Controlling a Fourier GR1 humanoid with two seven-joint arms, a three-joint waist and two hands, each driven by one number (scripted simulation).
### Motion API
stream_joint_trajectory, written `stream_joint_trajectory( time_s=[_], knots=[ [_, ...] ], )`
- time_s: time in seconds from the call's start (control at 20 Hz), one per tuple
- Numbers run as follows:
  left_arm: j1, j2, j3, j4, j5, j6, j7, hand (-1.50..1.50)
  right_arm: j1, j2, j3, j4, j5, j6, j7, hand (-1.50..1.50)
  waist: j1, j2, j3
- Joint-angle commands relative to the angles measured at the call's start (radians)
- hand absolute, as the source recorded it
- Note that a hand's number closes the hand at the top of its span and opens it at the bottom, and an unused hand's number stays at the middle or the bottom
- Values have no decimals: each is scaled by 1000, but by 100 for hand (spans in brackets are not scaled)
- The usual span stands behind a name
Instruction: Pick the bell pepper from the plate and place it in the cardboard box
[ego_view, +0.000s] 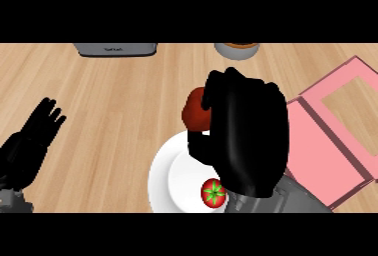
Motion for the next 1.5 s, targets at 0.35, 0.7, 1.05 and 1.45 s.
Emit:
stream_joint_trajectory(
  time_s=[0.35, 0.7, 1.05, 1.45],
  knots=[
    [36, 22, 31, 6, 13, -43, -40, 0, 51, -78, -236, -146, 52, 299, 41, 150, 4, 5, 0],
    [10, -17, -2, 20, -30, -19, -50, 0, 120, -122, -359, -124, 56, 232, -155, 150, 18, 12, 1],
    [-22, -24, -5, 0, -35, 1, -7, 0, 348, -139, -404, -55, 67, 1, -324, 150, 18, 13, 2],
    [-23, -26, 7, 55, -28, -27, -48, 0, 391, -69, -522, 135, -2, -53, -304, 150, 24, 14, 1]
  ],
)
